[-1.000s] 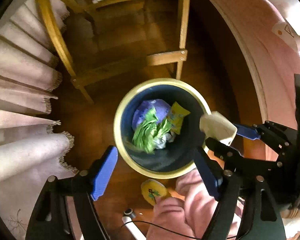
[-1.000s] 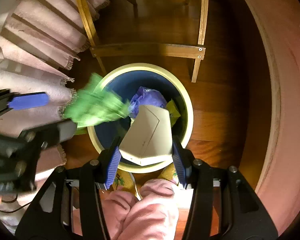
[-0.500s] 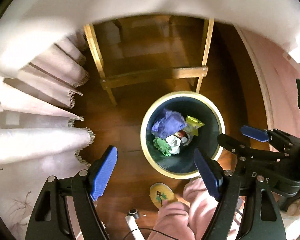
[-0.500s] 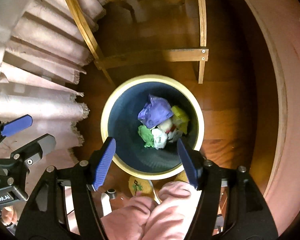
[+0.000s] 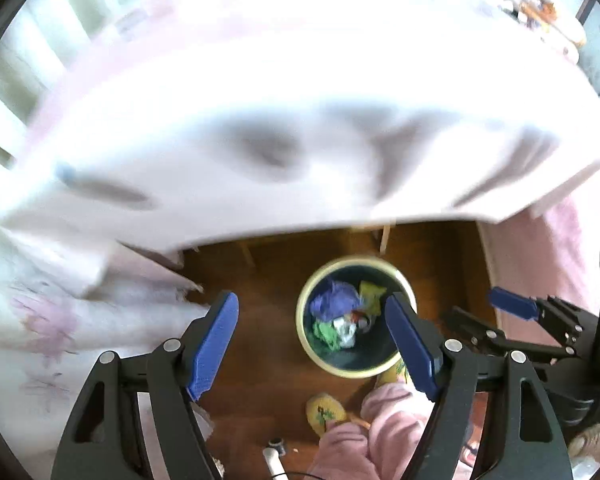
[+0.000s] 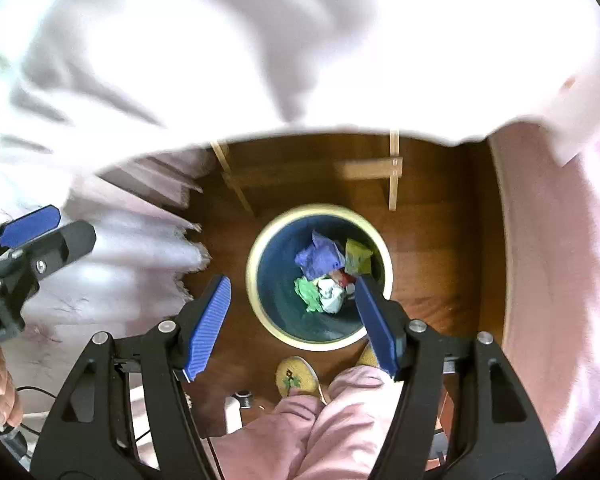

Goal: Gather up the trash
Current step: 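Raise both open tools back toward the table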

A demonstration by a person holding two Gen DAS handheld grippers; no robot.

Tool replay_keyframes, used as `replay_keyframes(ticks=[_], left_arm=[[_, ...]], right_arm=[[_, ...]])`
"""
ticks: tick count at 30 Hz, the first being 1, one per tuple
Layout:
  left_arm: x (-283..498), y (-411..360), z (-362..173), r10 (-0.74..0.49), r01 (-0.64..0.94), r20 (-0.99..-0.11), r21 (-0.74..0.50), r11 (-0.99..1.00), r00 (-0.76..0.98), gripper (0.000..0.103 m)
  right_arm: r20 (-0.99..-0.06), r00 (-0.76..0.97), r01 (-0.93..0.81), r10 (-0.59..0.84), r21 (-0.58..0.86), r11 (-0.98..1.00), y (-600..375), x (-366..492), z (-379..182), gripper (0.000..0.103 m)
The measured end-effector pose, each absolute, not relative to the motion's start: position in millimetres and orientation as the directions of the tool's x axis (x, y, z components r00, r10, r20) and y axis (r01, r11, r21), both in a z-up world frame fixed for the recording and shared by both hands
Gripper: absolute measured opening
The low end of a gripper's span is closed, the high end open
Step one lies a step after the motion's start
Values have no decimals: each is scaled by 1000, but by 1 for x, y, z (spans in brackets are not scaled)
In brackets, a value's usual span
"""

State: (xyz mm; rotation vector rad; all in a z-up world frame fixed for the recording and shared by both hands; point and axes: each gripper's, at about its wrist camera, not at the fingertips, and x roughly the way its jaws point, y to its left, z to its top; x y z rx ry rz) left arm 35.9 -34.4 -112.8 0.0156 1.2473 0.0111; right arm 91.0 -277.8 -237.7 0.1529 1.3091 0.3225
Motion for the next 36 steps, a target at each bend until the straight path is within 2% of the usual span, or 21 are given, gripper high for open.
replay_keyframes(ticks=[11,18,27,36], left_arm=[[36,-22,51,-9,-40,-887,-31,999,462,76],[48,-12,124,35,-107,-851,-25,994,524,76],[73,-5,186,131,-209,-802,8,978,582,76],[103,-8,204,171,-201,-802,66,977,572,76]], right_arm=[[-845,358,-270,396,312,911,-285,95,-71,62],[-775,462,-366,432,277,889,-289,116,16,63],[-668,563,-483,487,212,850,-298,160,107,63],[-632,595,-548,497,132,826,-276,209,137,63]])
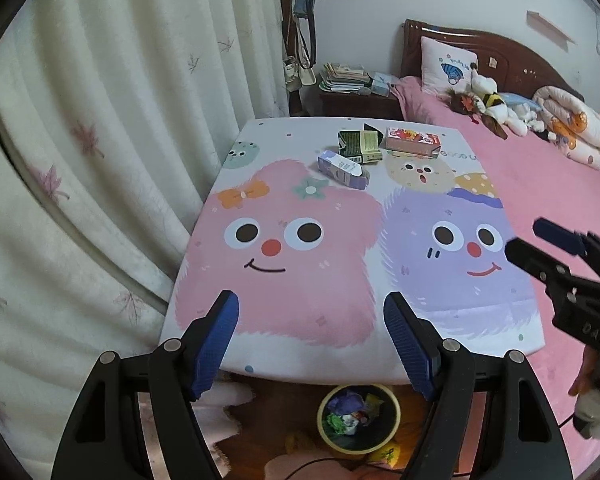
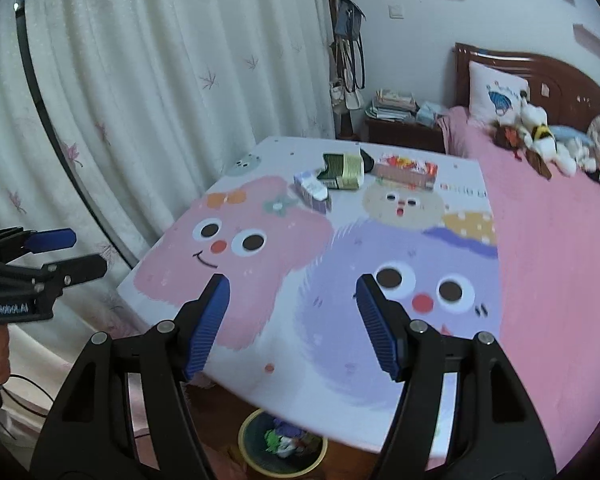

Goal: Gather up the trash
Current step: 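Raise both open tools back toward the table, then grasp the white milk carton with the right tool while the left tool grasps the green snack box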

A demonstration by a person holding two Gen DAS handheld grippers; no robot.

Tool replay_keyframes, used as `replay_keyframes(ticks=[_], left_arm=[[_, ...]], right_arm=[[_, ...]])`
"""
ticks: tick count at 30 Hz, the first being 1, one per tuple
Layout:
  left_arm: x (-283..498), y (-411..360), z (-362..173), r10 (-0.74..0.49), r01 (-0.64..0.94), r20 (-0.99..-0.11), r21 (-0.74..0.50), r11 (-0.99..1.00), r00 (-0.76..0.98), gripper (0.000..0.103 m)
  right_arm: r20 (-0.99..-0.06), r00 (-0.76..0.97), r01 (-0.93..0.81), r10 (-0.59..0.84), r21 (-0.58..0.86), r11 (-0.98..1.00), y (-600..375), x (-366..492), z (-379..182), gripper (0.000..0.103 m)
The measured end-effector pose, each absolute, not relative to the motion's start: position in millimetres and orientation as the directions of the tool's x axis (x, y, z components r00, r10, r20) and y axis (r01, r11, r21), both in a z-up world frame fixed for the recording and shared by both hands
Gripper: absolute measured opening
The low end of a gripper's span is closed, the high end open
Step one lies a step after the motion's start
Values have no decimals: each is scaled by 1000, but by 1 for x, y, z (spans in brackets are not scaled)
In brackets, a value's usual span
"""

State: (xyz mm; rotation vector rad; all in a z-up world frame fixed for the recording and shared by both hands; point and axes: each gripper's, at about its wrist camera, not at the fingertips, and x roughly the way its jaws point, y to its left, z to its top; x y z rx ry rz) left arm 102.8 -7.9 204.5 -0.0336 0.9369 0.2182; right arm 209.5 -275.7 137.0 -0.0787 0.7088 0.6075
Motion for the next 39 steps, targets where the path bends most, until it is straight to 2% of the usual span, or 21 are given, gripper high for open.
replay_keyframes(ticks=[9,17,23,27,34,35,36,37,39], left_arm=[[202,20,186,107,-108,-820,56,993,562,76],[345,84,159,5,9,-845,12,1000,534,76],[456,134,113,-18,121,-882,44,992,472,76],[501,147,84,-20,195,-901,72,978,433,76],[545,155,56,-71,280,-921,43,959,382,76],[550,155,54,-75,293,-922,43,955,380,76],[554,153,53,-79,305,-921,44,951,380,76],[559,151,51,-84,316,-921,45,948,381,76],[569,144,50,-98,344,-918,43,938,384,76]], right_arm=[[-665,590,-551,459,84,830,-226,281,130,63],[-727,564,-488,392,90,868,-151,393,102,68],[-801,488,-479,347,87,874,-74,491,47,68],[-846,438,-474,305,71,878,-35,537,2,68],[-902,376,-479,212,6,878,-3,570,-62,68],[-905,367,-476,215,16,879,-4,571,-66,68],[-908,353,-472,224,34,881,-5,572,-71,60],[-910,339,-467,239,57,882,-6,573,-76,44],[-909,337,-456,245,69,887,-8,571,-79,40]])
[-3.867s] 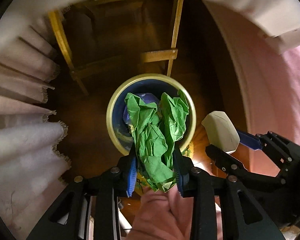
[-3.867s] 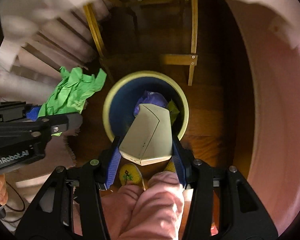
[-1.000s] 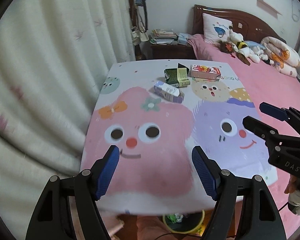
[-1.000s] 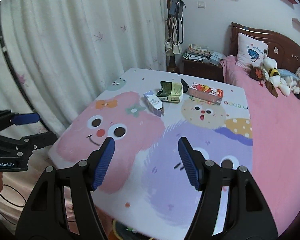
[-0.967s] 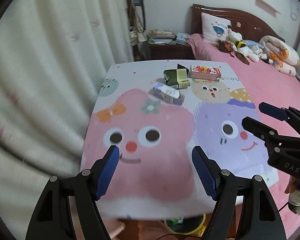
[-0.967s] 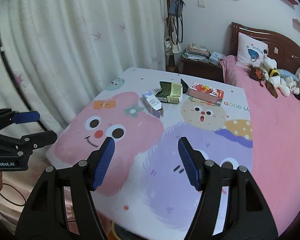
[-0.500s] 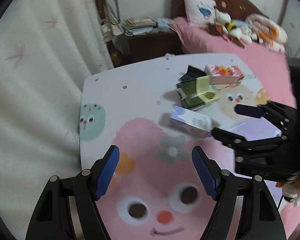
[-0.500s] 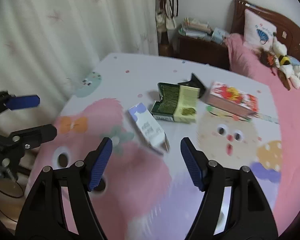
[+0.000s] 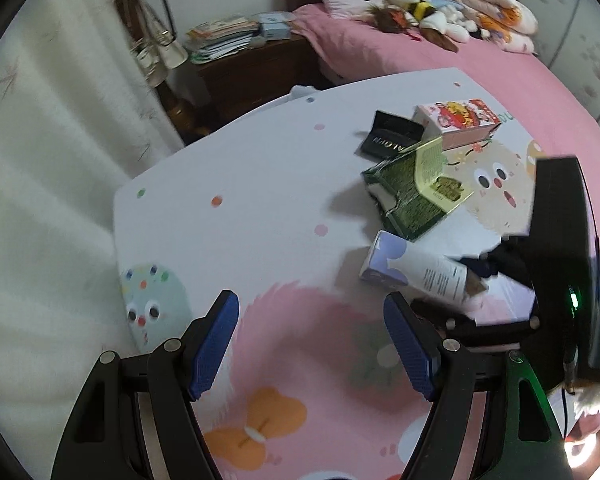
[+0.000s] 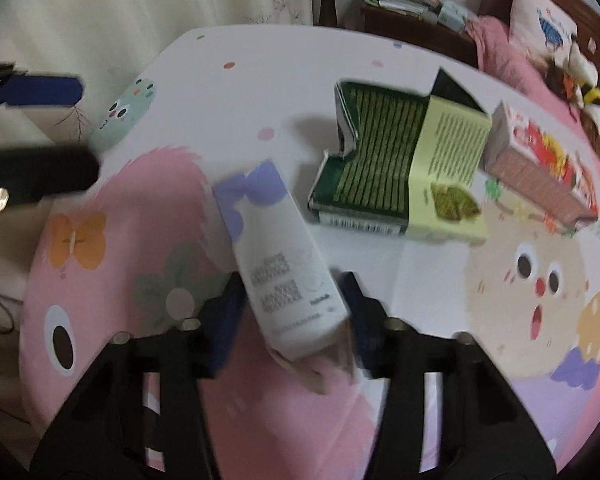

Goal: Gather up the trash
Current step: 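Grasp the white milk carton with the right tool while the left tool grasps the green snack box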

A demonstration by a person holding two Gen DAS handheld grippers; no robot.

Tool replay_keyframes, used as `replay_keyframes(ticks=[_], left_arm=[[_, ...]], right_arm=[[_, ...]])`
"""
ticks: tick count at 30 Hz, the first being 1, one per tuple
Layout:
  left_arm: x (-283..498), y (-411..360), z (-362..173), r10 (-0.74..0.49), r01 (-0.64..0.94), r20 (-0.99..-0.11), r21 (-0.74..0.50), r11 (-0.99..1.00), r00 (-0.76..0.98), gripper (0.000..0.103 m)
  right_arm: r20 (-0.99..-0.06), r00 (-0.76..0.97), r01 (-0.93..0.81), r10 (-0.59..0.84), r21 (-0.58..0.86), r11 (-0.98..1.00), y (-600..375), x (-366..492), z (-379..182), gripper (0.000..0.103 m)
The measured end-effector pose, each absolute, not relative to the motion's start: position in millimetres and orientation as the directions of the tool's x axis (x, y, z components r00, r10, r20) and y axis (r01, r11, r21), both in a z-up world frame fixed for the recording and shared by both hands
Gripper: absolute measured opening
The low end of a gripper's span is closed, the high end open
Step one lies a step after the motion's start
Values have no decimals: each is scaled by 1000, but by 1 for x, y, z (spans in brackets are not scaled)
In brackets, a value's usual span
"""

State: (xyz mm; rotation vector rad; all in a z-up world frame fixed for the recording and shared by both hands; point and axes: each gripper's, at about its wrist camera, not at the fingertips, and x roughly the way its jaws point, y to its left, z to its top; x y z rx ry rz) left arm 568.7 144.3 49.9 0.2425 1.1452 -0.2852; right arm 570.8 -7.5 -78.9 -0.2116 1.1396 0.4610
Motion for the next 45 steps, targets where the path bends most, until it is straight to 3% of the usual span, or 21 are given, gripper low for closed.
replay_keyframes(ticks=[8,19,25,27,29,31,34,45], left_arm=[[609,96,45,-162,449,-916,22,893,367,76],[671,30,13,-211,537,-929,-16,844,305,76],[692,10,-13,-226,592,-944,-42,805,240,76],[696,9,-20,-246,587,-947,-81,805,207,72],[697,9,-27,-272,580,-948,-130,804,165,52],[692,7,-32,-299,578,-946,-174,798,128,38],[679,4,-30,-318,580,-938,-185,793,136,26],[589,-6,-11,-233,548,-918,-21,836,320,23]], right_arm=[[-882,356,-396,309,158,905,-29,540,-69,36],[-856,475,44,203,254,966,-118,516,-61,35],[-856,483,162,186,296,942,-139,515,-72,35],[-859,478,168,181,291,942,-142,512,-71,35],[-861,475,176,183,297,939,-140,511,-73,35],[-861,474,188,182,301,935,-140,508,-74,35],[-861,476,199,180,305,931,-141,505,-74,35],[-853,478,219,209,346,912,-142,486,-71,35]])
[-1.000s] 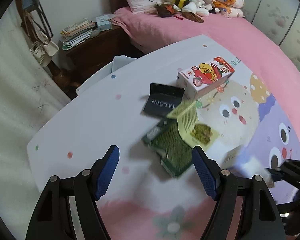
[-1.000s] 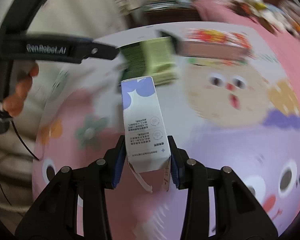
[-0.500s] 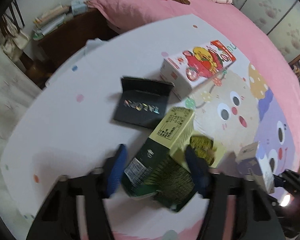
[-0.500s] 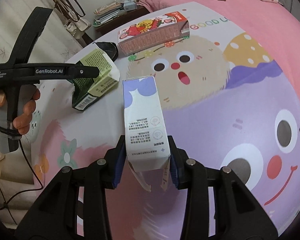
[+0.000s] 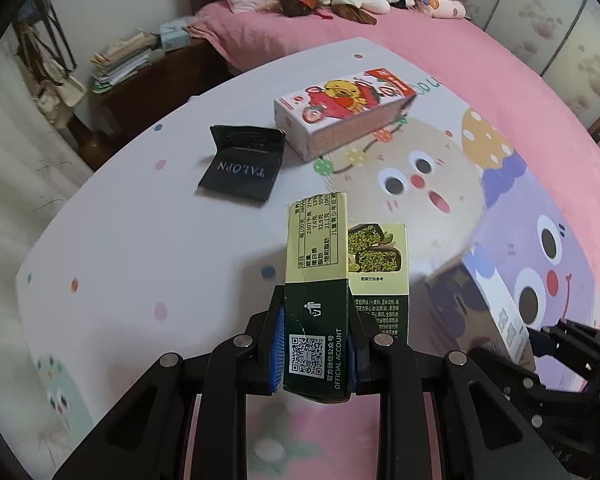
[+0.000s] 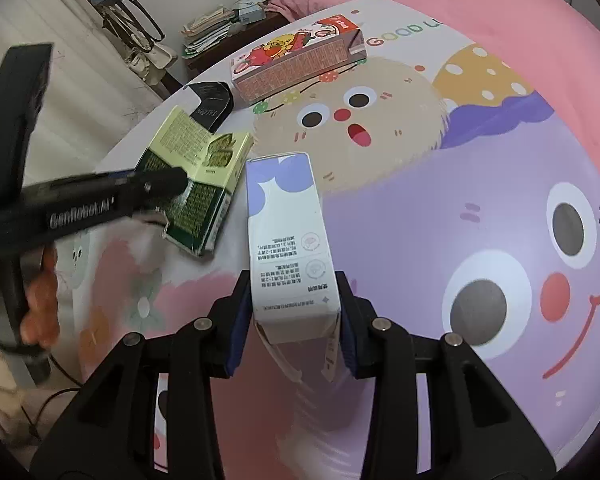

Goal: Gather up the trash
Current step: 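Grasp the white milk carton with the right tool while the left tool grasps the green snack box, then carry the white carton and green box down over the bin with both tools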

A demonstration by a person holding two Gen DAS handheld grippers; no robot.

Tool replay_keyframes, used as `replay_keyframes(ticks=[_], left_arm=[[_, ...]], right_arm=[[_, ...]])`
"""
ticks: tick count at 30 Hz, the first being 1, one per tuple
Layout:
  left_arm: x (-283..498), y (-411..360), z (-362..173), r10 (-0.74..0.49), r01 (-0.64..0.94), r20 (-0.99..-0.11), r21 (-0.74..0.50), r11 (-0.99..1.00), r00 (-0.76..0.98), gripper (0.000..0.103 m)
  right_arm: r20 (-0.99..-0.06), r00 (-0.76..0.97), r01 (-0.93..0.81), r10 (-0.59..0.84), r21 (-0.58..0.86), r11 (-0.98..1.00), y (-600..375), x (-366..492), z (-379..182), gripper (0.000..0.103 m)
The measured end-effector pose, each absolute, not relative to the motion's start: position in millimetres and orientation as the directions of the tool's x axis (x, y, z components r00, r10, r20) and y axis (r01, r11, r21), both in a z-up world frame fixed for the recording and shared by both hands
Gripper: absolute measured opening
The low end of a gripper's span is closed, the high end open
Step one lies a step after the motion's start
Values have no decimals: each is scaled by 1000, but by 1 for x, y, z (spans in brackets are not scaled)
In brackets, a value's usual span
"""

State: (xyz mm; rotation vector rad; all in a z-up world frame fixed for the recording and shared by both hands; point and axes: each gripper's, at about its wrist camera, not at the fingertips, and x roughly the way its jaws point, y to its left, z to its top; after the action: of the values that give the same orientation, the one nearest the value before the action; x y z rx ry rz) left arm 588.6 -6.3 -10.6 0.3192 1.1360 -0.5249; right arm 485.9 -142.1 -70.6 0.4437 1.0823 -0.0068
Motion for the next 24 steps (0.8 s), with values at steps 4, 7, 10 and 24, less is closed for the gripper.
replay_keyframes(ticks=[4,7,10,24], left_arm=[[548,-1,2,-241,487,-907,-46,872,345,23],[518,3,13,-250,446,-898,-69,893,362,23],[478,1,24,-255,410,-889,-85,908,380,23],[237,-21,27,-211,273,-885,-100,957,416,23]], right_arm=[[-849,481,211,218,354,911,-147,468,-63,35],[-846,483,201,228,360,911,-153,450,-57,35],[-839,486,178,243,368,913,-161,426,-49,35],[-800,494,-5,341,389,921,-221,242,-17,35]])
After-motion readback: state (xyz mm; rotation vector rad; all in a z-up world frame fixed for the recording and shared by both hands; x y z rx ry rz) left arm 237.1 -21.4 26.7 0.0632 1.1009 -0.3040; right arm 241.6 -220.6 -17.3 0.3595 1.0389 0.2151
